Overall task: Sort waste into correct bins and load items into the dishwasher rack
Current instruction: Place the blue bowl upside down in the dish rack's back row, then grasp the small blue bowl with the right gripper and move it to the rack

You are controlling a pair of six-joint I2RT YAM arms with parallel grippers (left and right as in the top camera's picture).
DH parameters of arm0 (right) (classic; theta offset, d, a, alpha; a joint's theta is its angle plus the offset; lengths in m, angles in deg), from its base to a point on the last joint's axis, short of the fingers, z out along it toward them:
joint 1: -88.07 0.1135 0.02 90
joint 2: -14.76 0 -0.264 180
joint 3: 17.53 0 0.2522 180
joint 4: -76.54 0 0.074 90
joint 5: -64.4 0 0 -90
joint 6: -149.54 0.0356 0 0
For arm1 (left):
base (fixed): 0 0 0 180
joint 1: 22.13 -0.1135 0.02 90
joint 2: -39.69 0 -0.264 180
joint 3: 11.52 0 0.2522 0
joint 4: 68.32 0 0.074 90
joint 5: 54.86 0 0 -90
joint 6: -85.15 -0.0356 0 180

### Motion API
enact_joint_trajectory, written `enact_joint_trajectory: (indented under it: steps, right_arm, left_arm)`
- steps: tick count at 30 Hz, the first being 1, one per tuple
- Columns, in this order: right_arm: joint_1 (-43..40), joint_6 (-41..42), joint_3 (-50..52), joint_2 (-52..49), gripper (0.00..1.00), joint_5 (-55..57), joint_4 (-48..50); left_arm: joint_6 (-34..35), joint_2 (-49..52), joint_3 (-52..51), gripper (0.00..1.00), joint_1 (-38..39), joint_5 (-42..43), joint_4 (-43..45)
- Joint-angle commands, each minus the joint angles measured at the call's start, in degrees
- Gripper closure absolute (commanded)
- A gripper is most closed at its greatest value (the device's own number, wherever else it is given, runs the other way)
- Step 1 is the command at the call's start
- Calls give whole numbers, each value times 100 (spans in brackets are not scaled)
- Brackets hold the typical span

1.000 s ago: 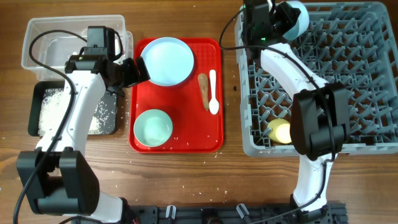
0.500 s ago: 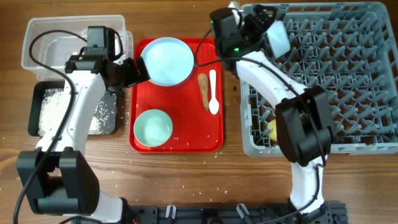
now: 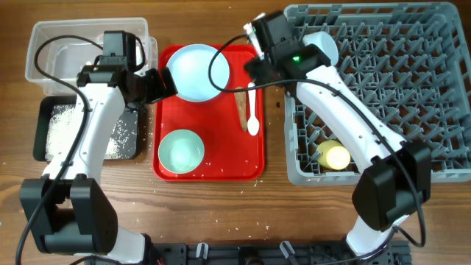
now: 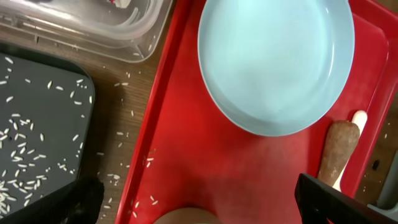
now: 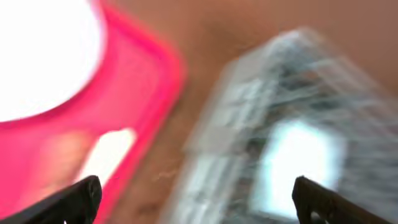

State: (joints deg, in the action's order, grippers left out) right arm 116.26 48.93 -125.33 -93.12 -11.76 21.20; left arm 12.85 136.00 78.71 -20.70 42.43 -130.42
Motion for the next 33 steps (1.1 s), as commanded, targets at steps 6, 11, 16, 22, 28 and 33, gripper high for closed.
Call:
enact_joint_trajectory:
  steps: [6, 11, 16, 22, 28, 33]
  right_arm:
    - [81, 2553, 31, 149, 0, -3773, -481]
    - [334, 2857, 90, 131, 10, -3663, -439]
    - [800, 3377, 107, -278, 19, -3425, -444]
    - [1462, 3939, 107, -905, 44, -2898, -568]
    - [1740, 4166, 107, -1543, 60, -2940, -634]
    - [1740, 4242, 107, -1703, 76, -2959, -597]
  left_arm:
    - [-59, -74, 37, 0, -26, -46, 17]
    - [-597, -160, 208, 0, -238, -55, 431]
    - [-1661, -704, 468, 0, -743, -55, 402]
    - [-2538, -1182, 466, 0, -1318, -33, 372]
    - [-2955, -1204, 466, 0, -1318, -35, 527]
    - [-2949, -1231, 466, 0, -1318, -33, 481]
